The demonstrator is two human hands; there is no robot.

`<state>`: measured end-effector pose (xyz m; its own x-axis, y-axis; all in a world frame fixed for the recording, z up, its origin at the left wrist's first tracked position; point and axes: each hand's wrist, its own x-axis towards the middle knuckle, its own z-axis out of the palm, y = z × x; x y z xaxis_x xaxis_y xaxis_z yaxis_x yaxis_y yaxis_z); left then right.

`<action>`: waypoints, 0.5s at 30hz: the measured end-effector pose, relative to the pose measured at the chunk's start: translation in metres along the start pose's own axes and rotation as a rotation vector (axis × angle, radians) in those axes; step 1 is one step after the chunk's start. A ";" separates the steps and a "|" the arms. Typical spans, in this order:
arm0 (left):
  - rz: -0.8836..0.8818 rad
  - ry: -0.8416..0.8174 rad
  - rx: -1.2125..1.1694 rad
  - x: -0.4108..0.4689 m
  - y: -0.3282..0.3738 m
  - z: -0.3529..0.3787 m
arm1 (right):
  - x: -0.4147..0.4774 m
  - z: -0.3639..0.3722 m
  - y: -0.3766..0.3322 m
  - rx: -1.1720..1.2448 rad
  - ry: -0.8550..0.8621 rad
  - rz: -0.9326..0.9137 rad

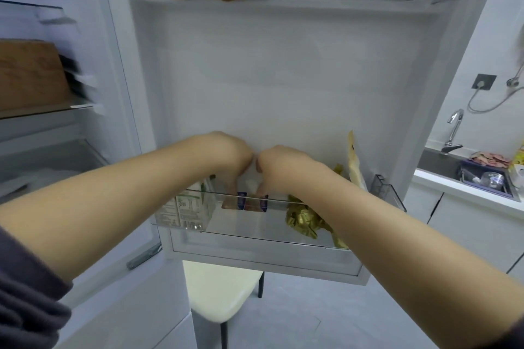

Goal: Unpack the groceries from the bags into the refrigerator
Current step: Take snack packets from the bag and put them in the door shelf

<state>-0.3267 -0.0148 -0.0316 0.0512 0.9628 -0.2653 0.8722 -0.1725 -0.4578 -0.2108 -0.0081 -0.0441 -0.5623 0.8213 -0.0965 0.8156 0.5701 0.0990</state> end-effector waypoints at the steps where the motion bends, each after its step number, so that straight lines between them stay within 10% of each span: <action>1: -0.014 0.026 -0.007 -0.007 -0.003 -0.005 | -0.008 -0.005 0.000 -0.012 0.055 0.001; 9: -0.311 0.578 -0.175 -0.070 0.034 -0.019 | -0.102 -0.020 0.037 -0.182 0.628 -0.013; 15: -0.178 0.925 -0.473 -0.091 0.157 -0.044 | -0.200 0.023 0.110 -0.149 0.759 0.178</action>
<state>-0.1730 -0.1205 -0.0419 0.0809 0.7843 0.6150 0.9944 -0.1059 0.0043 -0.0055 -0.1101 -0.0366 -0.4079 0.6610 0.6299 0.9055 0.3813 0.1862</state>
